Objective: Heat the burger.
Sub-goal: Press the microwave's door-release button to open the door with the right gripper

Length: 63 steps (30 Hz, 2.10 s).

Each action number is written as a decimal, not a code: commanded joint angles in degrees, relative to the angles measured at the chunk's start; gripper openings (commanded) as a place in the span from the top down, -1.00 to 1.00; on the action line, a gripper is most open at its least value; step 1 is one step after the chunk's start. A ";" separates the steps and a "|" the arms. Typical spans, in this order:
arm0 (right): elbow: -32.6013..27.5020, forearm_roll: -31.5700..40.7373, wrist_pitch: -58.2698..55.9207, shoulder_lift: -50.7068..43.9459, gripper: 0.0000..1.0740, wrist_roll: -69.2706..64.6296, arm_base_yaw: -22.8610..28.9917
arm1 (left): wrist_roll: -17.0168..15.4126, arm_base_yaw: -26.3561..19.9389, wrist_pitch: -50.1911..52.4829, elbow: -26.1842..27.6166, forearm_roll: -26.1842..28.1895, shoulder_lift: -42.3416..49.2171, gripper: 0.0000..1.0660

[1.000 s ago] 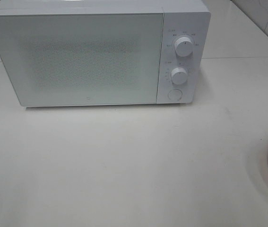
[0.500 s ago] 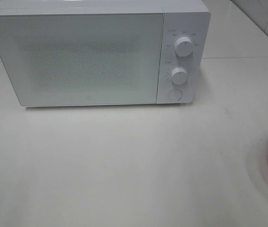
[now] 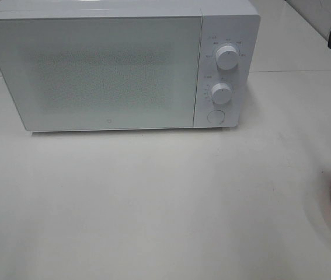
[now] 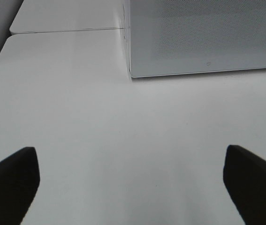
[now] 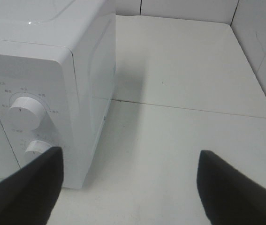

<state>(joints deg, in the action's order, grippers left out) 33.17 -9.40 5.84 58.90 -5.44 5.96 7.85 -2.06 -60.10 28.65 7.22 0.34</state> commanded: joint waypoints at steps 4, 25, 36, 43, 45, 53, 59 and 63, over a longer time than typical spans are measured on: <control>-3.84 3.78 16.67 7.16 -0.41 3.61 -0.34 | 0.06 -0.06 0.63 -0.17 0.00 1.32 -0.87; -11.97 42.74 44.40 17.48 -0.41 30.71 22.23 | 0.06 -0.06 0.63 -0.17 0.00 1.32 -0.87; -11.97 53.86 51.80 24.92 -0.41 31.23 34.49 | 0.06 -0.06 0.63 -0.17 0.00 1.32 -0.87; -11.86 57.52 55.81 29.34 -0.41 29.62 41.42 | 0.06 -0.06 0.63 -0.17 0.00 1.32 -0.87; -11.86 57.52 55.86 30.37 -0.41 28.48 42.57 | 0.06 -0.06 0.63 -0.17 0.00 1.32 -0.87; -11.86 57.52 57.35 33.12 -0.41 21.43 44.52 | 0.06 -0.06 0.63 -0.17 0.00 1.32 -0.87; -11.86 57.41 59.59 33.35 -0.37 7.85 44.52 | 0.06 -0.06 0.63 -0.17 0.00 1.32 -0.87; -11.86 57.30 59.76 33.35 -0.27 -1.26 44.52 | 0.06 -0.06 0.63 -0.17 0.00 1.32 -0.87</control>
<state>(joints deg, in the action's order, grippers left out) 21.43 48.19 64.69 92.36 -3.78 50.13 7.91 -2.06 -60.10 28.65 7.22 0.34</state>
